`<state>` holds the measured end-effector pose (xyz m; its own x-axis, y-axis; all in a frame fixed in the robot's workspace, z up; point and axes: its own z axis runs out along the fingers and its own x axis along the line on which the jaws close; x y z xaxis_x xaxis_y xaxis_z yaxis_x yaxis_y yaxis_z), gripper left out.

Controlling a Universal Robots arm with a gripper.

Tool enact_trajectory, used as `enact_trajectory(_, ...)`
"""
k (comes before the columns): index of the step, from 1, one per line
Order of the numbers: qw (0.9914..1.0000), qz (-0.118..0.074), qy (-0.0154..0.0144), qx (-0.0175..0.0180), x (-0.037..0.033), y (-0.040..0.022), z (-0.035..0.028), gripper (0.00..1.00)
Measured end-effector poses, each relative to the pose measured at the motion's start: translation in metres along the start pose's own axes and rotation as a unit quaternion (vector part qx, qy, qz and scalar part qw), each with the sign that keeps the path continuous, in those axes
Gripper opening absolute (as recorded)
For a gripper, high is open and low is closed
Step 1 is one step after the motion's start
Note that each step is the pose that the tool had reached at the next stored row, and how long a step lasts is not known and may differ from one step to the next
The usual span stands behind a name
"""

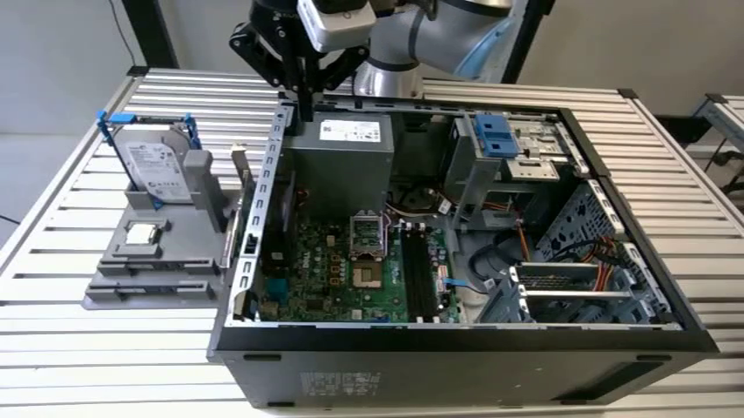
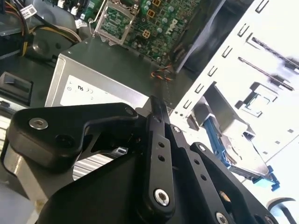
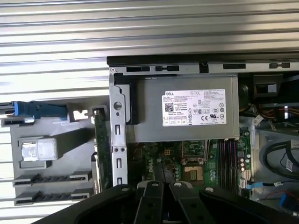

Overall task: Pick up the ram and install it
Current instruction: 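Reach for the ram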

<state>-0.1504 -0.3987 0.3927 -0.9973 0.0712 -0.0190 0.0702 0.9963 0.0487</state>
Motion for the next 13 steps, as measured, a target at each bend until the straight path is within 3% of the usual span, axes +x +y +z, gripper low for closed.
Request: enact_trajectory(13, 1.00000, 0.000, 0.0001, 0.0000, 0.0222, -0.0016, -0.0005, 0.00)
